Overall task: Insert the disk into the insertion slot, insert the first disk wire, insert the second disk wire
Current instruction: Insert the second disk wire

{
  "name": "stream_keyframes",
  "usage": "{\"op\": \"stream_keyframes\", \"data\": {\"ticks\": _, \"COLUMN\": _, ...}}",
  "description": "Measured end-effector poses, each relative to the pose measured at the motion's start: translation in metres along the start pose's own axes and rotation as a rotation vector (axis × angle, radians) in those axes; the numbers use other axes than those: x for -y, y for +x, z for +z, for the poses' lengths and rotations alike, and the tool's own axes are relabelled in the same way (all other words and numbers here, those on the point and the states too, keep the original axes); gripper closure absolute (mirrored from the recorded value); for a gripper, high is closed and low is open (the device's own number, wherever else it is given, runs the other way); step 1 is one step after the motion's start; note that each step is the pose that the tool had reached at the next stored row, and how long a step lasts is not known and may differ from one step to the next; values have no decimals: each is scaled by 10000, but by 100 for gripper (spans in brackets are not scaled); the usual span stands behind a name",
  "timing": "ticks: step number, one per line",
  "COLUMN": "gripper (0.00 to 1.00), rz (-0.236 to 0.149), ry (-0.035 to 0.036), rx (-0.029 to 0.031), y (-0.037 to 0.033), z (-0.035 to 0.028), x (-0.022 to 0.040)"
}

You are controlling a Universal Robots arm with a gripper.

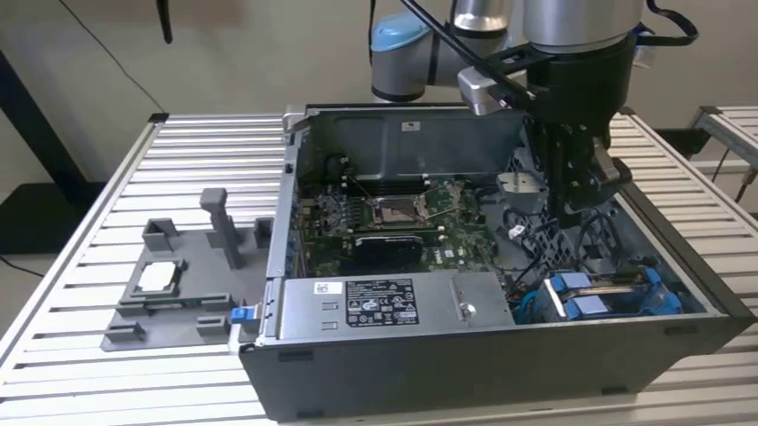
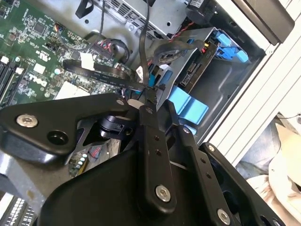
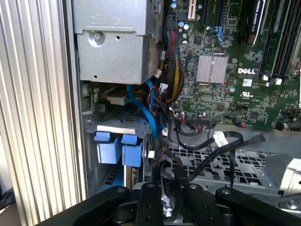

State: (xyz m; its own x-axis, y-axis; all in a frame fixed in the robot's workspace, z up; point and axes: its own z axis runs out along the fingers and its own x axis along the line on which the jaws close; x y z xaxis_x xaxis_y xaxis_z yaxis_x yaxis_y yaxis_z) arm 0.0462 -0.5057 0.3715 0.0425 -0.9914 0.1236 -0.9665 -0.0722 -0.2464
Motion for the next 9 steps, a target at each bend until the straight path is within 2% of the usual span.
{"op": "stream_keyframes", "data": {"ticks": 9, "gripper": 76, "rz": 0, "ry": 27, "rx": -15, "y": -1, "z": 10, "x": -3}}
